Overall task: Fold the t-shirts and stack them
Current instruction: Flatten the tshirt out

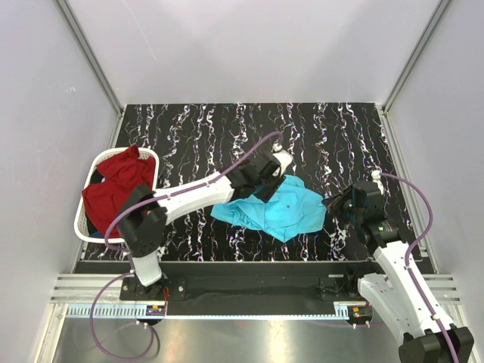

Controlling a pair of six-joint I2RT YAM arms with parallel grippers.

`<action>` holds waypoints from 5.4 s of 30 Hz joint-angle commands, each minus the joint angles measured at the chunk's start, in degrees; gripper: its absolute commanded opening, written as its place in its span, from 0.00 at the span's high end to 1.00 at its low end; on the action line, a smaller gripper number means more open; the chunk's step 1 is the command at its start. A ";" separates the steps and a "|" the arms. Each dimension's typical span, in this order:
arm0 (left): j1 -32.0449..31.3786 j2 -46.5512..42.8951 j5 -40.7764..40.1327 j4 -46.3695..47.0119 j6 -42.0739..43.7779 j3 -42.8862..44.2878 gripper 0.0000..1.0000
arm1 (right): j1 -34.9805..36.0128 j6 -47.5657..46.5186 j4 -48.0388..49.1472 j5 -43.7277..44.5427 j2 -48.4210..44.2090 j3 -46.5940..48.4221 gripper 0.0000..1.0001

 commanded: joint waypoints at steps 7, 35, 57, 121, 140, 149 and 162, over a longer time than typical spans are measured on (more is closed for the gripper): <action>-1.30 9.43 -1.93 4.10 11.59 5.89 0.48 | 0.00 0.34 2.95 -2.34 -1.89 0.18 1.00; -4.03 16.30 -11.13 8.22 13.01 5.89 0.66 | 0.00 -0.01 4.80 -1.90 0.48 0.09 1.00; 7.04 -26.90 -25.83 -7.76 -7.48 9.93 1.00 | -0.96 -6.16 -7.59 18.83 7.95 24.06 1.00; 4.42 -17.05 0.61 -3.20 -9.69 -6.01 0.59 | -3.25 -2.12 -8.39 8.29 -5.57 12.05 1.00; -5.43 26.04 -0.70 -4.78 -9.58 34.36 0.62 | -3.33 -2.21 -9.27 9.26 -10.59 10.29 1.00; -5.78 32.81 0.79 -4.96 -10.46 37.53 0.62 | -3.25 -2.65 -10.85 9.35 -12.08 10.20 1.00; -7.28 36.24 1.59 -5.22 -12.13 37.27 0.57 | -3.25 -3.70 -11.90 10.32 -13.05 10.99 1.00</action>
